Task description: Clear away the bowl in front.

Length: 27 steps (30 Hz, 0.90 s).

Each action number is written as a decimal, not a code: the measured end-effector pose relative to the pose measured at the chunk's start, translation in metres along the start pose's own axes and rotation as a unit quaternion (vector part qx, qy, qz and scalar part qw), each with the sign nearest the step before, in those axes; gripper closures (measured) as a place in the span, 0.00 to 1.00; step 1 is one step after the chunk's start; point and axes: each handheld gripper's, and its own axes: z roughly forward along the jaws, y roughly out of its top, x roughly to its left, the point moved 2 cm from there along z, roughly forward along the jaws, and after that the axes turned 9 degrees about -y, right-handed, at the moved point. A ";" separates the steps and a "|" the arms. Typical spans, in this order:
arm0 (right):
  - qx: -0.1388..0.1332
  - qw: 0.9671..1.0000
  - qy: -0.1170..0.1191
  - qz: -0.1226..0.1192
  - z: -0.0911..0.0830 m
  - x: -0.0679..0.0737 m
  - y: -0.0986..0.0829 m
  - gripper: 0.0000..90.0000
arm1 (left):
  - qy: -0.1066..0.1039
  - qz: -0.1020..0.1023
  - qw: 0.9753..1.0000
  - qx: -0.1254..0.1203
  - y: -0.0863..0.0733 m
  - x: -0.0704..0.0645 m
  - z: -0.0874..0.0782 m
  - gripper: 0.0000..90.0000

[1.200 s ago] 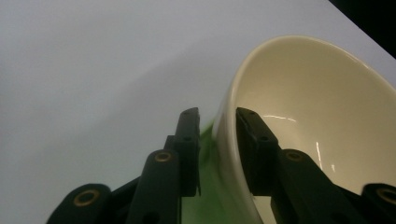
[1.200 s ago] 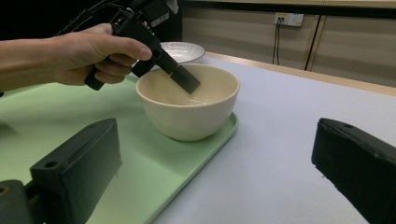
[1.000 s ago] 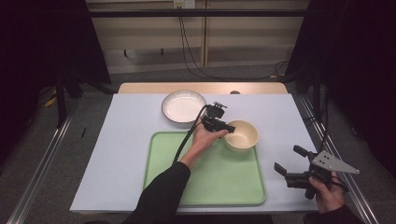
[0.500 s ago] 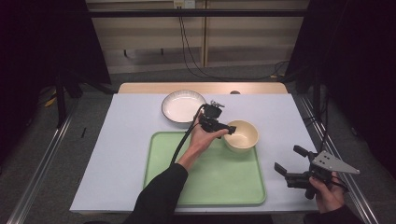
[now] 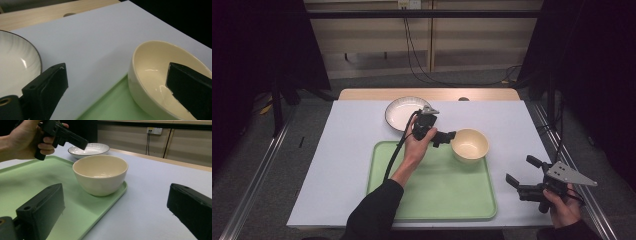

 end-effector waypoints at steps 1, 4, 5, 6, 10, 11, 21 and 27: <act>0.000 1.000 0.000 -0.001 0.000 0.000 0.000 0.01 | 0.005 0.004 1.000 -0.007 0.001 0.000 -0.004 0.05; 0.000 1.000 -0.001 -0.001 0.000 0.000 0.000 0.01 | 0.000 0.005 1.000 -0.030 0.002 -0.001 -0.017 0.05; 0.000 1.000 -0.001 -0.001 0.000 0.000 0.000 0.01 | 0.004 0.009 1.000 -0.028 0.003 -0.001 -0.022 0.05; 0.000 1.000 0.000 -0.001 0.000 0.000 0.000 0.01 | 0.007 0.010 0.999 -0.034 0.003 -0.002 -0.025 0.05; -0.001 1.000 -0.001 -0.004 0.000 -0.001 0.000 0.01 | 0.017 0.021 0.999 -0.038 0.003 -0.003 -0.038 0.05; -0.001 1.000 -0.001 -0.004 0.000 -0.001 0.000 0.01 | 0.026 0.017 0.999 -0.042 0.003 -0.003 -0.041 0.03; -0.001 1.000 -0.001 -0.003 0.000 -0.001 0.000 0.01 | 0.049 0.012 0.998 -0.042 -0.005 -0.002 -0.078 0.03; 0.000 1.000 0.000 -0.004 0.000 0.000 0.000 0.01 | 0.066 0.015 0.996 -0.050 -0.008 -0.003 -0.111 0.03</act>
